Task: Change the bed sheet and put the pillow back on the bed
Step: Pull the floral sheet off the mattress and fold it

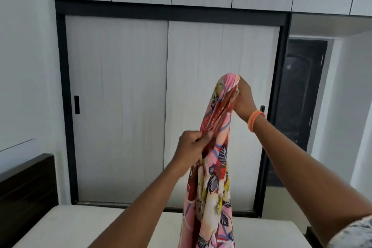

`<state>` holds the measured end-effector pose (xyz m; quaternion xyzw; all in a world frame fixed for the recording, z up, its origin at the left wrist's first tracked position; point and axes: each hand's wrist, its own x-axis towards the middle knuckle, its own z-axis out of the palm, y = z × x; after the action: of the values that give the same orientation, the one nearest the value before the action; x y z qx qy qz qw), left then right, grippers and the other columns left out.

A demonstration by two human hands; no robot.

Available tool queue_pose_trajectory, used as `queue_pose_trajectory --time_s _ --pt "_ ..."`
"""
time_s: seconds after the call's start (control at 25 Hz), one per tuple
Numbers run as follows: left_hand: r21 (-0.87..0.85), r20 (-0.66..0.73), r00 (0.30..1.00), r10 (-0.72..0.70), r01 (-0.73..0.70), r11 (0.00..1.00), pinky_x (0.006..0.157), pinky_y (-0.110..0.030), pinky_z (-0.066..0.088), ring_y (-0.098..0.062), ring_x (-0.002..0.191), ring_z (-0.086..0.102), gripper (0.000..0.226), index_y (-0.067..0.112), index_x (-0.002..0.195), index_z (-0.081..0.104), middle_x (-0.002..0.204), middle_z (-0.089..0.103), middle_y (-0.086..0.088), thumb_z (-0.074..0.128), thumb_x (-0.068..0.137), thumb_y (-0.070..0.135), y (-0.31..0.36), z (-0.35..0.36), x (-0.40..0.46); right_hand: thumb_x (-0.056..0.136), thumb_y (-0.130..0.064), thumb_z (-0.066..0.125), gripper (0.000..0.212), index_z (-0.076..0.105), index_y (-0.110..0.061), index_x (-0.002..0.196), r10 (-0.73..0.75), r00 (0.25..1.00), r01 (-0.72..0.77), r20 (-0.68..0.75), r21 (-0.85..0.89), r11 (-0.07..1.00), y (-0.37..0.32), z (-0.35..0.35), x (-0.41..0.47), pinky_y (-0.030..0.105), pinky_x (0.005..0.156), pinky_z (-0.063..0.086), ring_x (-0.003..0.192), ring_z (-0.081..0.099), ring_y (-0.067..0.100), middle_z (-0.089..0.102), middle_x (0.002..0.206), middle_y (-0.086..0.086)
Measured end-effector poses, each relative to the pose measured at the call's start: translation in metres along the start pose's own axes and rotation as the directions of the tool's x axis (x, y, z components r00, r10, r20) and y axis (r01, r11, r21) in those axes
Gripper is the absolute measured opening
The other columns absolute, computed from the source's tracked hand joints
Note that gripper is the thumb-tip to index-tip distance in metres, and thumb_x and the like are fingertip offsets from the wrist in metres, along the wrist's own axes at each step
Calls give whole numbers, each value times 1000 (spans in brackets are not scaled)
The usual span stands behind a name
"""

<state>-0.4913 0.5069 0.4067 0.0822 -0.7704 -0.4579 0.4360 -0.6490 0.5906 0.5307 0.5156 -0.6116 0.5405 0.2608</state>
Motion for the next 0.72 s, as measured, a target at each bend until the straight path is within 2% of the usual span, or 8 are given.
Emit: queue_pose_trajectory --time_s 0.08,0.16,0.2,0.28,0.4,0.52,0.64,0.72 --pt "-208 -60 978 -200 184 961 62 -35 38 -22 64 52 38 0 78 70 69 62 -22 62 95 33 -13 -24 4 92 -2 48 12 57 -1 84 -75 994 90 75 -224 971 12 -9 -1 27 70 36 79 53 25 57 89 16" --pt "-275 -150 937 -315 266 924 65 -36 41 -25 67 54 32 -1 82 70 73 63 -17 61 96 27 -25 -47 7 95 -7 43 22 53 -3 75 -51 969 139 242 -361 922 27 -15 -4 28 64 28 73 54 31 56 78 19" --pt "-173 -203 933 -296 263 949 64 -34 41 -24 65 55 33 -1 80 68 70 63 -14 61 96 28 -27 -54 6 97 -11 44 25 51 -5 75 25 940 131 339 -429 894 33 -17 -6 31 63 29 73 56 33 57 74 17" --pt "197 -280 950 -136 195 961 62 -27 40 -18 63 55 32 4 79 64 70 63 -3 65 93 33 -31 -63 -3 98 -19 52 22 55 -8 80 147 865 152 479 -530 834 41 -15 -11 33 64 35 79 59 35 63 81 17" --pt "581 -224 973 51 92 808 67 -25 45 -7 76 56 32 23 107 57 92 57 14 69 87 45 -32 -65 -27 90 -22 67 20 66 -4 99 256 788 -3 561 -411 912 35 -13 -12 31 62 50 73 66 23 70 92 13" --pt "738 -114 975 192 -47 673 65 -23 42 -12 76 62 26 22 112 58 93 63 10 57 95 43 -47 -63 -39 89 -13 67 14 65 -7 102 332 697 -266 636 -200 943 27 -20 -14 40 67 59 73 73 26 74 87 11" --pt "670 -130 957 259 -108 734 64 -16 39 -17 76 64 23 14 103 70 86 67 0 50 101 26 -59 -61 -42 89 -10 68 6 63 -12 85 324 640 -353 697 -107 929 20 -22 -16 35 63 61 77 74 29 75 87 11" --pt "561 -193 963 188 -49 827 66 -5 40 -9 78 59 25 12 107 72 90 61 0 51 102 25 -60 -58 -42 89 -13 69 6 63 -11 86 331 634 -363 699 -109 925 21 -22 -15 33 62 60 80 74 30 75 91 11"
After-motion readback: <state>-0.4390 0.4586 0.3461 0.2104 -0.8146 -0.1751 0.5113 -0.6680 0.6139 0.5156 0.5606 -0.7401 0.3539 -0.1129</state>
